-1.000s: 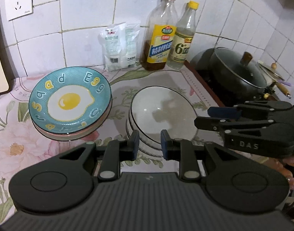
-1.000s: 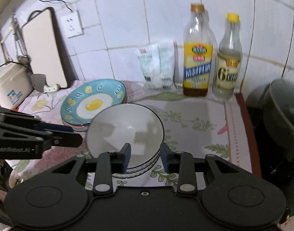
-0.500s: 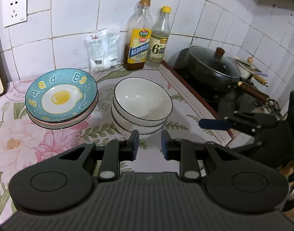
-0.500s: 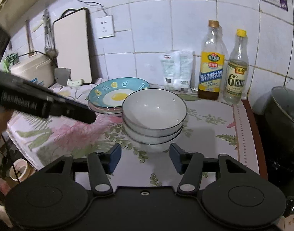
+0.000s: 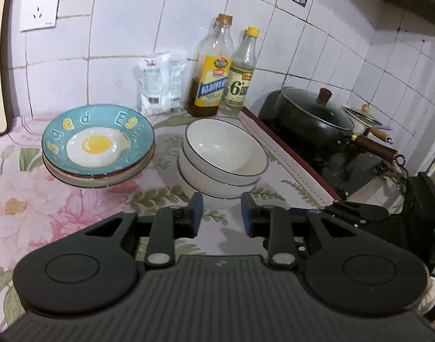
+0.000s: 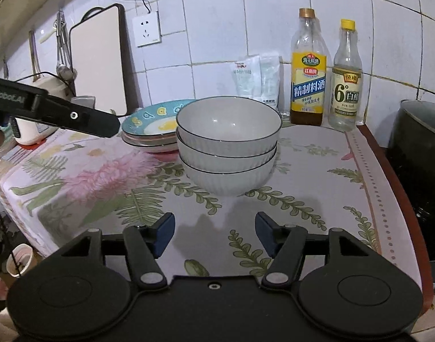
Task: Organize plates and bowls
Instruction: 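Pinch the rim of the stacked bowls with the left gripper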
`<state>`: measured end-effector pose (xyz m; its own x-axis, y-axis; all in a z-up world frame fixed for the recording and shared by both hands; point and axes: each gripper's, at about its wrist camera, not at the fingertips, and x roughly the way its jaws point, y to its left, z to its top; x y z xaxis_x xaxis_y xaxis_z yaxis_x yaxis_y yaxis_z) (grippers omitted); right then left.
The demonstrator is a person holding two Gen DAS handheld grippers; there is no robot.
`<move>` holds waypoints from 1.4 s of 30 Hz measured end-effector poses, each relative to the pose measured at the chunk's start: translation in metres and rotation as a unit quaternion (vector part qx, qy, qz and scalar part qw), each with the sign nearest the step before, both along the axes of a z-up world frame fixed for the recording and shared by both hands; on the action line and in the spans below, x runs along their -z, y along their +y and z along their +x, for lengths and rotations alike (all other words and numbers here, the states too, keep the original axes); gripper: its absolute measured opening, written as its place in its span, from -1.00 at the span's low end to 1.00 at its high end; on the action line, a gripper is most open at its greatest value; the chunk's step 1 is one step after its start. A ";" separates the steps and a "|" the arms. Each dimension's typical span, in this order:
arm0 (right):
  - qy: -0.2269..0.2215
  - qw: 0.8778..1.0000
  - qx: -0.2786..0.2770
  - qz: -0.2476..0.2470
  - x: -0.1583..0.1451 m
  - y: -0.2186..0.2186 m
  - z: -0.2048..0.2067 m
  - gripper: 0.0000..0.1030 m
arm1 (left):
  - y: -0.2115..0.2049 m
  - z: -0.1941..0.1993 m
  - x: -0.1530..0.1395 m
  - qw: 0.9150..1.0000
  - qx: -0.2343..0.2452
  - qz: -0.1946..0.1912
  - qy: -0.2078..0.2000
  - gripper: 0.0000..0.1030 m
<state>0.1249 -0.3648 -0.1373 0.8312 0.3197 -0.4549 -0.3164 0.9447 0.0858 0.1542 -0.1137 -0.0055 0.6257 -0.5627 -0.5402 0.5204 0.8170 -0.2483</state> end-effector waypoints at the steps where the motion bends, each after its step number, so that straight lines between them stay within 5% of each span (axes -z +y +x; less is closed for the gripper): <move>1: -0.001 1.000 0.003 -0.001 0.002 0.001 0.002 0.36 | 0.000 0.001 0.002 1.000 -0.002 0.002 -0.007 -0.31; 6: 0.012 1.000 0.015 -0.009 0.013 0.011 0.022 0.43 | -0.004 0.009 0.013 1.000 -0.003 -0.004 -0.027 -0.04; 13: 0.041 0.999 0.011 0.017 0.020 0.013 0.053 0.48 | -0.004 0.040 0.025 0.997 -0.016 -0.072 0.005 0.32; 15: 0.033 0.999 0.008 0.010 0.021 0.017 0.059 0.81 | -0.005 0.052 0.030 0.996 -0.022 -0.084 0.021 0.36; 18: 0.014 1.000 0.015 0.005 0.020 0.022 0.067 0.84 | -0.008 0.070 0.039 0.993 -0.037 -0.101 0.046 0.50; 26: 0.006 1.000 0.027 0.003 0.022 0.027 0.089 0.84 | -0.020 0.114 0.069 0.981 -0.053 -0.135 0.130 0.51; 35: -0.001 1.000 0.017 -0.016 0.022 0.029 0.098 0.91 | -0.023 0.123 0.084 0.977 -0.055 -0.148 0.141 0.42; 42: -0.004 1.000 0.008 -0.015 0.024 0.028 0.104 0.93 | -0.023 0.129 0.091 0.974 -0.061 -0.151 0.158 0.13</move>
<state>0.2292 -0.3363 -0.1614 0.8398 0.2920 -0.4576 -0.3008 0.9521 0.0554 0.2836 -0.1367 -0.0967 0.5271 -0.6574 -0.5386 0.2814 0.7330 -0.6193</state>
